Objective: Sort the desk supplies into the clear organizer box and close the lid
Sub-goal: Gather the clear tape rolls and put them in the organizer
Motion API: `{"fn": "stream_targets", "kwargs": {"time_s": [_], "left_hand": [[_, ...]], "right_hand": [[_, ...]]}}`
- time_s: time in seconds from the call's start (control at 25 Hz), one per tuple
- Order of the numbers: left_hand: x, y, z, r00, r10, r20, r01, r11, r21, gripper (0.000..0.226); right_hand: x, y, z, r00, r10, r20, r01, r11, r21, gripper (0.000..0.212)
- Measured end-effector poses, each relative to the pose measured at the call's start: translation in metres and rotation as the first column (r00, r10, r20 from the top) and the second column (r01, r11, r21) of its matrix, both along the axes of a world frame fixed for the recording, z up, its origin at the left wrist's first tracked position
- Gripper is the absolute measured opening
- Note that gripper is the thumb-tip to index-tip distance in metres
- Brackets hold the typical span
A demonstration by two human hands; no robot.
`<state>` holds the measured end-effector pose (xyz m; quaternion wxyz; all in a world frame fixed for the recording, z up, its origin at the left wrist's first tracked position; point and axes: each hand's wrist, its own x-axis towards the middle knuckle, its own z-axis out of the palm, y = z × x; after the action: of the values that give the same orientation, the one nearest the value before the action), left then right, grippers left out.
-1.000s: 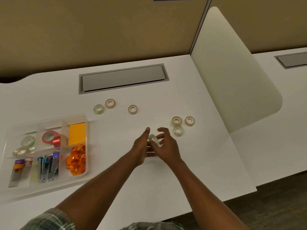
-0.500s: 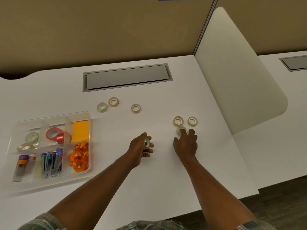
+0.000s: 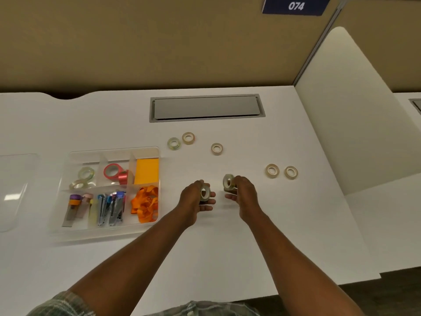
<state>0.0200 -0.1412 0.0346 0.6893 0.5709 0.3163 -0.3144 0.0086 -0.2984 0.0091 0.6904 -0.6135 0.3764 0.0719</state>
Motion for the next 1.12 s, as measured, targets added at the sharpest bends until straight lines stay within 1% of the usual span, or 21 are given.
{"fn": "stream_targets", "kwargs": {"time_s": [0.04, 0.08, 0.12, 0.2, 0.36, 0.48, 0.56, 0.6, 0.68, 0.76, 0.8, 0.84, 0.88, 1.04, 1.12], "left_hand": [[0.000, 0.010, 0.002, 1.000, 0.030, 0.006, -0.030, 1.000, -0.004, 0.034], [0.001, 0.020, 0.005, 0.998, 0.059, 0.016, -0.059, 0.998, -0.009, 0.034], [0.001, 0.035, 0.008, 0.995, 0.090, 0.032, -0.090, 0.996, -0.016, 0.035], [0.003, 0.066, 0.014, 0.986, 0.154, 0.069, -0.152, 0.987, -0.046, 0.038], [0.005, 0.137, 0.026, 0.945, 0.309, 0.109, -0.298, 0.949, -0.104, 0.039], [0.008, 0.190, 0.028, 0.914, 0.379, 0.146, -0.380, 0.925, -0.021, 0.028], [0.012, 0.227, 0.027, 0.899, 0.389, 0.202, -0.408, 0.911, 0.063, 0.017], [0.013, 0.246, 0.025, 0.897, 0.363, 0.251, -0.403, 0.906, 0.129, 0.016], [0.016, 0.281, 0.020, 0.904, 0.241, 0.352, -0.359, 0.877, 0.320, 0.029], [0.018, 0.307, 0.019, 0.915, 0.062, 0.399, -0.286, 0.796, 0.533, 0.041], [0.020, 0.318, 0.018, 0.915, -0.021, 0.402, -0.251, 0.751, 0.611, 0.044], [0.023, 0.326, 0.017, 0.912, -0.082, 0.401, -0.222, 0.724, 0.653, 0.046], [0.027, 0.333, 0.016, 0.908, -0.117, 0.403, -0.201, 0.721, 0.663, 0.049], [0.039, 0.346, 0.010, 0.895, -0.154, 0.418, -0.149, 0.782, 0.605, 0.056], [0.042, 0.350, 0.004, 0.879, -0.210, 0.428, -0.126, 0.764, 0.633, 0.051]], "right_hand": [[0.003, 0.016, 0.005, 0.999, -0.037, 0.021, 0.033, 0.988, 0.148, 0.022], [0.006, 0.030, 0.009, 0.997, -0.058, 0.041, 0.046, 0.965, 0.259, 0.025], [0.009, 0.049, 0.014, 0.996, -0.064, 0.058, 0.040, 0.938, 0.344, 0.028], [0.015, 0.084, 0.025, 0.995, -0.052, 0.083, 0.010, 0.897, 0.443, 0.031], [0.031, 0.157, 0.041, 0.992, 0.038, 0.116, -0.090, 0.870, 0.486, 0.032], [0.039, 0.208, 0.045, 0.985, 0.138, 0.103, -0.171, 0.865, 0.472, 0.035], [0.044, 0.246, 0.046, 0.978, 0.195, 0.071, -0.205, 0.855, 0.476, 0.035], [0.046, 0.264, 0.047, 0.972, 0.225, 0.059, -0.226, 0.853, 0.471, 0.034], [0.052, 0.295, 0.046, 0.960, 0.275, 0.045, -0.265, 0.852, 0.451, 0.031], [0.058, 0.318, 0.047, 0.954, 0.298, 0.033, -0.282, 0.854, 0.438, 0.029], [0.062, 0.329, 0.048, 0.951, 0.308, 0.026, -0.288, 0.854, 0.433, 0.028], [0.065, 0.338, 0.049, 0.948, 0.317, 0.024, -0.297, 0.855, 0.426, 0.028], [0.069, 0.346, 0.051, 0.945, 0.327, 0.025, -0.307, 0.855, 0.418, 0.028], [0.078, 0.365, 0.056, 0.910, 0.411, 0.056, -0.401, 0.837, 0.372, 0.026], [0.079, 0.367, 0.057, 0.890, 0.453, 0.061, -0.447, 0.836, 0.317, 0.021]]}}
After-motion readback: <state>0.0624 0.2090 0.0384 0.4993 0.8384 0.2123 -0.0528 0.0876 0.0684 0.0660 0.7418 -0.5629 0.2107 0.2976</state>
